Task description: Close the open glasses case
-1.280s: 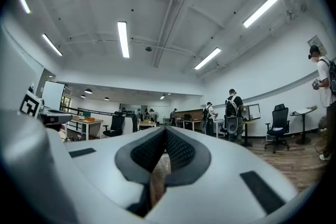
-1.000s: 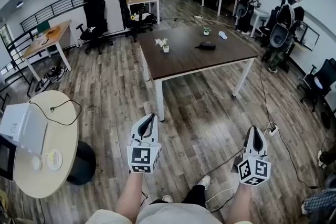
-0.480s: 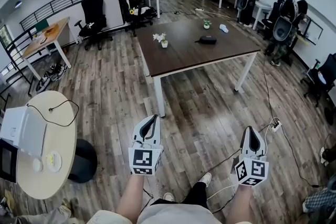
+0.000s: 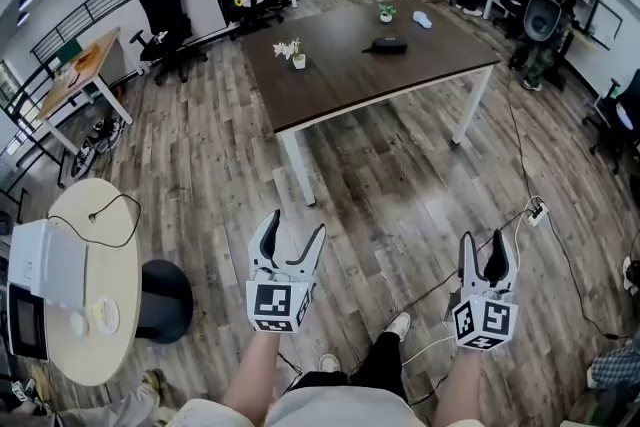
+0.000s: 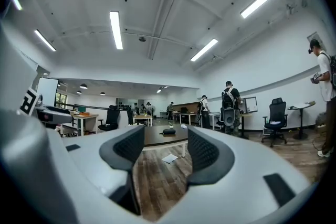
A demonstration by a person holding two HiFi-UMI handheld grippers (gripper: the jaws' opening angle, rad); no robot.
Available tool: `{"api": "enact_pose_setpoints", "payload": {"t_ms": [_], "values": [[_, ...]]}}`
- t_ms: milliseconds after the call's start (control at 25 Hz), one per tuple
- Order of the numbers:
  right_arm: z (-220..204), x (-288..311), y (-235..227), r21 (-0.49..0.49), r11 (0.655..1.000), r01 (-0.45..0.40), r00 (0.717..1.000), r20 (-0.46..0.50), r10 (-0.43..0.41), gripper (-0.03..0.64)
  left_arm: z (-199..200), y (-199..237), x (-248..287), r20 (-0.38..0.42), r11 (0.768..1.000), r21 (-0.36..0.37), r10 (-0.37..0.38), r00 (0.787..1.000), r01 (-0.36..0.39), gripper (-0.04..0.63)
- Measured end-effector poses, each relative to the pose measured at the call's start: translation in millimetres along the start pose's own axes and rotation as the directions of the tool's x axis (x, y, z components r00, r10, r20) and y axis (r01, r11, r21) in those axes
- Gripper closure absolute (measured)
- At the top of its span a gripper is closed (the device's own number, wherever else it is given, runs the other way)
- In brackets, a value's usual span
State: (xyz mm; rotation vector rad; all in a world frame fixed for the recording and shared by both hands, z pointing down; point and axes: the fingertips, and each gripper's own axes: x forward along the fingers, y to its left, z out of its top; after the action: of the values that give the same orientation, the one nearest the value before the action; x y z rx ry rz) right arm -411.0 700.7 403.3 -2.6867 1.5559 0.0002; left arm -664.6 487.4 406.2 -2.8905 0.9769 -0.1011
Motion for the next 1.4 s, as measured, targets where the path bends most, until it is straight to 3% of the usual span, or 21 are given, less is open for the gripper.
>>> {"api": "enact_pose_setpoints", "payload": {"t_ms": [240, 480, 840, 1120, 1400], "values": [[-11, 32, -40, 0.009, 1.000, 0.015, 1.000, -0.013, -0.015, 0.353, -5, -23, 51, -0.036, 1.000, 0.018, -0.015, 0.999, 0.016, 0.253], [-25, 72, -104, 0.042, 0.998, 0.035, 0.999, -0.033, -0.033, 0.353, -14, -66, 119, -0.074, 0.999, -0.010, -0.042, 0.996, 0.041, 0.253], [4, 119, -221, 0.099, 0.993, 0.066, 0.998, 0.017, -0.068, 0.357, 24, -122, 211, -0.063, 0.999, -0.043, -0.009, 0.998, 0.006, 0.262], [24, 170, -260, 0.072, 0.997, 0.027, 0.998, 0.060, -0.032, 0.357, 47, -134, 259, -0.012, 0.998, -0.047, 0.030, 0.999, -0.031, 0.262], [24, 218, -273, 0.047, 0.999, 0.012, 0.997, 0.070, -0.015, 0.359, 44, -130, 307, 0.017, 0.997, -0.071, 0.037, 0.999, -0.036, 0.262]]}}
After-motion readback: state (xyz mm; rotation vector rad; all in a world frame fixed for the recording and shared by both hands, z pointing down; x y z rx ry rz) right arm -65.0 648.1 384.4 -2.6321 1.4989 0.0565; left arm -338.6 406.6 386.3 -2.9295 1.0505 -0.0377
